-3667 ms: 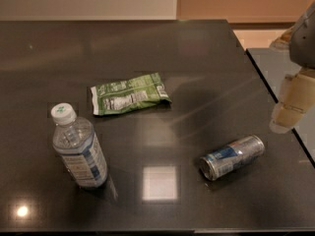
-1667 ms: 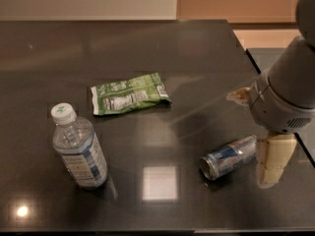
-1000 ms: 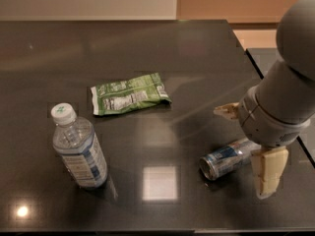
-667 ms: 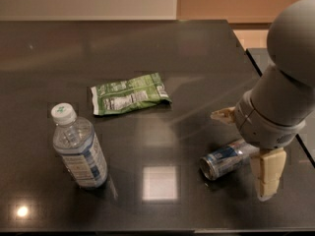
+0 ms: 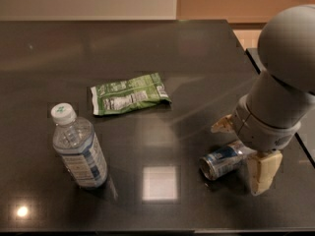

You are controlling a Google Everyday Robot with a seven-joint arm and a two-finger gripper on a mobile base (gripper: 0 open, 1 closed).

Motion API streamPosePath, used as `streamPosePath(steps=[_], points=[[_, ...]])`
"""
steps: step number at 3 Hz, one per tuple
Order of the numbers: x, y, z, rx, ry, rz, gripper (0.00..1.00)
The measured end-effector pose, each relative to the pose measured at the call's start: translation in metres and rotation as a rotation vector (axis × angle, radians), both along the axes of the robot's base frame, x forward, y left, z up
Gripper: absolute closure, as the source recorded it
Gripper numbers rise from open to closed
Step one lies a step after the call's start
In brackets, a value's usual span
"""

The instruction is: Place redbull can upright

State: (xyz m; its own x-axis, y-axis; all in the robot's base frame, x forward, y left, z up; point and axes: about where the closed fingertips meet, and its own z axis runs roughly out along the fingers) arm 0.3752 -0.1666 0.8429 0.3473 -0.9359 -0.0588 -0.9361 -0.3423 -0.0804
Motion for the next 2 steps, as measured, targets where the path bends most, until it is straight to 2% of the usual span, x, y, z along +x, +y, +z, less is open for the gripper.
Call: streamPosePath(steps=[2], points=[[0.0005, -0.0042, -0.0010, -0.027, 0.010, 0.011, 0.64]])
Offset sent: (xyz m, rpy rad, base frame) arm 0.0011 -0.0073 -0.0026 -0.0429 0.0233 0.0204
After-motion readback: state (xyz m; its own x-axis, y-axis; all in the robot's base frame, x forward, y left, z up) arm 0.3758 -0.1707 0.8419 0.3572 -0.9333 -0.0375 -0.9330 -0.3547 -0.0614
